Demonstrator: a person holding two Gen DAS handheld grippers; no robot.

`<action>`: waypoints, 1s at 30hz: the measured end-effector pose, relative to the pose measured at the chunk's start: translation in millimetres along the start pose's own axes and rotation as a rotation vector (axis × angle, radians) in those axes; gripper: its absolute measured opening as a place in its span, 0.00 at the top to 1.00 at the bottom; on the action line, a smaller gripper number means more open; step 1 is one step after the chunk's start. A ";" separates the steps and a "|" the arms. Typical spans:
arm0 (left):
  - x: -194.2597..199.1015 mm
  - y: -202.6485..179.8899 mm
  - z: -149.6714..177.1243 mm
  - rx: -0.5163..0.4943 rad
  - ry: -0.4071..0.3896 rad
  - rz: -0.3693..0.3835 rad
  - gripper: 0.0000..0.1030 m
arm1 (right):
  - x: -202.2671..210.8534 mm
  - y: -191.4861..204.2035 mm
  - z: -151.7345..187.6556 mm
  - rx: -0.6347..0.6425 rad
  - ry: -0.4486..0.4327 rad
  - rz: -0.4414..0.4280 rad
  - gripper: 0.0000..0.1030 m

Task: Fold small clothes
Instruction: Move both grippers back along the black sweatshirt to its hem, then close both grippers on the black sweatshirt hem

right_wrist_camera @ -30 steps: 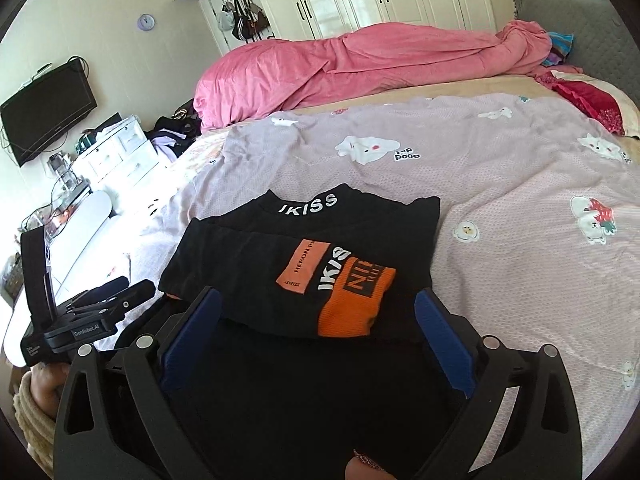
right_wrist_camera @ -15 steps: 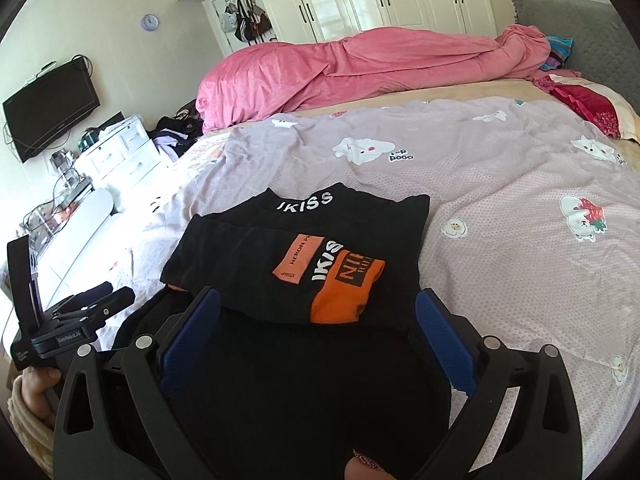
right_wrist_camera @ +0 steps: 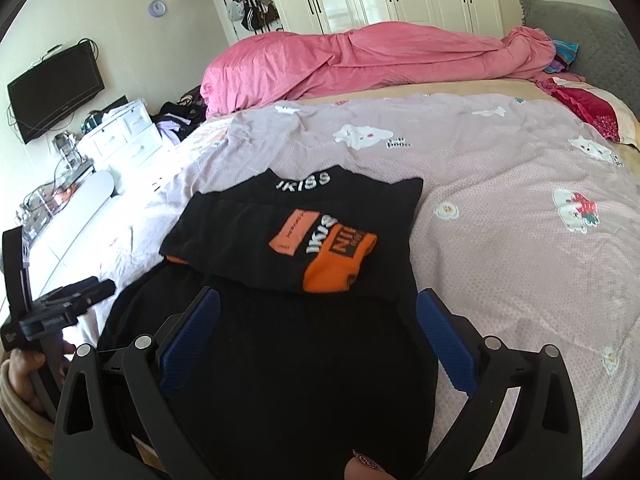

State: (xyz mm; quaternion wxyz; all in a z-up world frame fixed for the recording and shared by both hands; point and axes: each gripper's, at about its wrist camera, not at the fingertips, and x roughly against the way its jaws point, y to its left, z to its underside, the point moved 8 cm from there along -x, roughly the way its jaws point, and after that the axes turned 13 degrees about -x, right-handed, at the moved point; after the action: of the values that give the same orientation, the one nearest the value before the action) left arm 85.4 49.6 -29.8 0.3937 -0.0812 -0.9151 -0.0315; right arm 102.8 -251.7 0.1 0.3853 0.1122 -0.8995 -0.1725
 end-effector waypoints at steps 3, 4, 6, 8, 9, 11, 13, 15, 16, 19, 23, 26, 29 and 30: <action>5.3 11.6 9.2 0.029 0.014 -0.012 0.09 | 1.2 -4.5 10.5 0.008 0.018 0.011 0.05; 7.4 17.1 13.4 0.042 0.021 -0.016 0.09 | 1.4 -5.2 13.1 0.009 0.022 0.012 0.05; 9.2 24.7 19.6 0.060 0.032 -0.014 0.09 | 2.1 -8.3 19.7 0.010 0.033 0.016 0.05; 10.5 32.5 27.0 0.075 0.050 -0.016 0.09 | 2.0 -11.0 25.3 0.010 0.045 0.017 0.05; 10.9 35.8 30.1 0.077 0.059 -0.022 0.09 | 2.8 -12.8 29.5 0.009 0.053 0.017 0.05; 13.0 43.1 37.5 0.072 0.079 -0.046 0.09 | 3.1 -14.4 35.3 0.012 0.067 0.019 0.05; 15.1 48.1 45.9 0.064 0.099 -0.052 0.09 | 4.3 -16.8 43.2 0.019 0.083 0.022 0.05; 16.1 53.1 56.4 0.060 0.127 -0.049 0.09 | 5.7 -19.3 50.9 0.024 0.100 0.025 0.05; 16.9 53.8 62.2 0.061 0.141 -0.031 0.09 | 6.2 -20.4 54.9 0.026 0.111 0.026 0.05; 17.9 52.1 73.3 0.058 0.163 0.009 0.09 | 8.9 -24.8 69.8 0.031 0.142 0.032 0.05; 16.3 47.6 86.4 0.044 0.203 0.043 0.11 | 12.0 -29.8 81.5 0.019 0.165 0.031 0.05; 14.8 44.5 92.7 0.033 0.232 0.063 0.20 | 14.0 -35.5 89.0 -0.001 0.185 0.028 0.05; 13.0 43.7 96.9 0.025 0.258 0.067 0.26 | 17.7 -42.6 96.9 -0.002 0.204 0.044 0.05; 12.6 43.6 97.7 0.021 0.264 0.064 0.26 | 18.5 -44.8 99.5 -0.001 0.212 0.048 0.05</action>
State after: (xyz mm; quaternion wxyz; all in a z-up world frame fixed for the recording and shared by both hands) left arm 14.6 106.0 -88.1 0.5122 -0.1016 -0.8526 -0.0199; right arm 20.5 -276.6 -69.6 0.4824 0.1080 -0.8561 -0.1508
